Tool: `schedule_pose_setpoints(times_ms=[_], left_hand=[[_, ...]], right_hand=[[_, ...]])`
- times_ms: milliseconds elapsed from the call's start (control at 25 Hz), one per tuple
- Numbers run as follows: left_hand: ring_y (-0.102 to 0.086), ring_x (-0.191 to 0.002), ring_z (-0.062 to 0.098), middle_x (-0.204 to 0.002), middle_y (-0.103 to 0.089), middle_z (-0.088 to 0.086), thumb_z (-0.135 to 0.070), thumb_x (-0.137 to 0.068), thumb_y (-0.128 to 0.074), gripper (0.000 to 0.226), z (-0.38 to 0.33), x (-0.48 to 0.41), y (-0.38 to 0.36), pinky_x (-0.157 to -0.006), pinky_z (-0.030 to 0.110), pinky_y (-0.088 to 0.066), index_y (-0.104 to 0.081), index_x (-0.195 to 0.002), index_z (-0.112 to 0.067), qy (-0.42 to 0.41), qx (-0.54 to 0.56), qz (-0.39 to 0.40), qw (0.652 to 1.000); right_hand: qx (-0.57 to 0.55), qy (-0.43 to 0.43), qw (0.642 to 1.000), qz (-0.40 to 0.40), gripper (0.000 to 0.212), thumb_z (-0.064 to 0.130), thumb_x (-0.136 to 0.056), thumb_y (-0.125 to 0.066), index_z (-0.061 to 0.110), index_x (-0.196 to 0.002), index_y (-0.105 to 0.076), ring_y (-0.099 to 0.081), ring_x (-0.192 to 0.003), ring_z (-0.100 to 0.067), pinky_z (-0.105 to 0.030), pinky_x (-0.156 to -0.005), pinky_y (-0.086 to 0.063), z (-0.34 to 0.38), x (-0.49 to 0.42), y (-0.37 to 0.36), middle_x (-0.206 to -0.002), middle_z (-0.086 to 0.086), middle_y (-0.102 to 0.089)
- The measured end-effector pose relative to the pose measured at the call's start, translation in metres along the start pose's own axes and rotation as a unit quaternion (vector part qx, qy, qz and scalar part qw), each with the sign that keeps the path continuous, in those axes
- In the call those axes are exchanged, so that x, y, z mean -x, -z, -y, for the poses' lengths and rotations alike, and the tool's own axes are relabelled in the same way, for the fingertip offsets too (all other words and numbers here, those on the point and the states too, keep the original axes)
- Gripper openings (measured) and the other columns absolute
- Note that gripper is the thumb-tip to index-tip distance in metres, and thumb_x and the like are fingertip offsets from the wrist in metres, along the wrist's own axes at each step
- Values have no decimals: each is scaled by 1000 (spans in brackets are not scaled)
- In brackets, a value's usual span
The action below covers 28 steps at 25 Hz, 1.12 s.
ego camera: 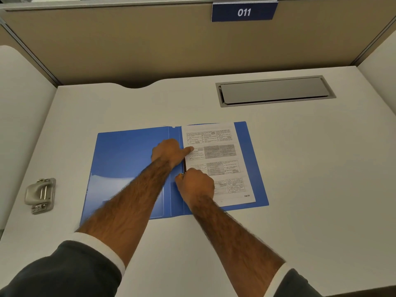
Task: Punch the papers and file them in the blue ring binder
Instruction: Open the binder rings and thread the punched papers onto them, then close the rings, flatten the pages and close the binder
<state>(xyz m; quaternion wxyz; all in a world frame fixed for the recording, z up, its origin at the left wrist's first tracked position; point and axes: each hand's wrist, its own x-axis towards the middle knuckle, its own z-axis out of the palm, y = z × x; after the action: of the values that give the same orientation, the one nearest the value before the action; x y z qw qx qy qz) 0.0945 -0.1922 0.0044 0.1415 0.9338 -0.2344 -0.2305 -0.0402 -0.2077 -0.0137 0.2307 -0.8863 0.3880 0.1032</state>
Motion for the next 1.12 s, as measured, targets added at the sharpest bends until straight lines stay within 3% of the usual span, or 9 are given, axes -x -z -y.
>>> schedule_pose_setpoints(times_ms=[80,160,280,400,520,760,960,1120], left_hand=[[-58,-84,20,-94,-62,4,-66,-85,-62,49,6,19,-5,-70,36,-51,-58,-89,-17,-45,-14,-83,995],[-54,-111,27,-120,-60,7,-54,-88,-64,46,13,44,-20,-93,41,-46,-61,-114,-17,-159,-47,-158,973],[-16,-152,29,-164,-24,4,-60,-95,-48,69,17,83,-54,-123,48,-15,-34,-153,-25,-297,-149,-69,941],[23,-151,22,-167,11,-3,-71,-95,-21,78,17,98,-83,-122,49,14,0,-160,-32,-291,-205,-6,934],[37,-143,19,-164,22,-5,-72,-95,-10,78,13,99,-92,-116,50,25,10,-158,-32,-271,-229,-6,935],[25,-151,23,-167,17,-2,-69,-96,-8,76,-1,101,-94,-119,56,16,9,-159,-29,-239,-238,2,941],[24,-151,22,-166,19,-4,-65,-99,-20,73,6,101,-83,-122,49,13,5,-159,-32,-230,-167,-8,959],[22,-152,25,-168,10,-3,-64,-99,-19,72,12,98,-73,-121,52,13,0,-160,-29,-234,-209,19,949]], right_hand=[[-20,17,999,-25,50,57,-101,-39,16,-104,-66,-62,-75,-17,-30,-63,-47,-11,7,6,-96,-3,-71],[-9,16,994,-107,47,56,-100,-42,16,-110,-64,-66,-86,-21,-34,-71,-54,-37,20,13,-101,-5,-70],[60,-12,974,-220,51,48,-97,-55,10,-131,-58,-62,-113,-34,-48,-90,-52,-90,44,14,-128,-17,-63],[49,-115,982,-142,83,61,-97,-41,9,-158,-20,-21,-152,-40,-56,-119,-24,-123,58,13,-165,-21,-21],[69,-136,984,-95,94,70,-95,-25,7,-160,2,1,-155,-40,-57,-124,-10,-125,67,-2,-168,-21,0],[69,-138,983,-104,90,67,-97,-27,9,-160,0,2,-153,-46,-57,-123,-12,-119,71,-20,-166,-28,2],[81,-139,980,-121,87,63,-98,-30,7,-160,-7,-3,-153,-46,-57,-123,-13,-124,65,-20,-165,-29,-3],[92,-138,981,-105,82,58,-101,-29,4,-160,-9,-6,-153,-46,-58,-124,-12,-120,63,-17,-165,-29,-9]])
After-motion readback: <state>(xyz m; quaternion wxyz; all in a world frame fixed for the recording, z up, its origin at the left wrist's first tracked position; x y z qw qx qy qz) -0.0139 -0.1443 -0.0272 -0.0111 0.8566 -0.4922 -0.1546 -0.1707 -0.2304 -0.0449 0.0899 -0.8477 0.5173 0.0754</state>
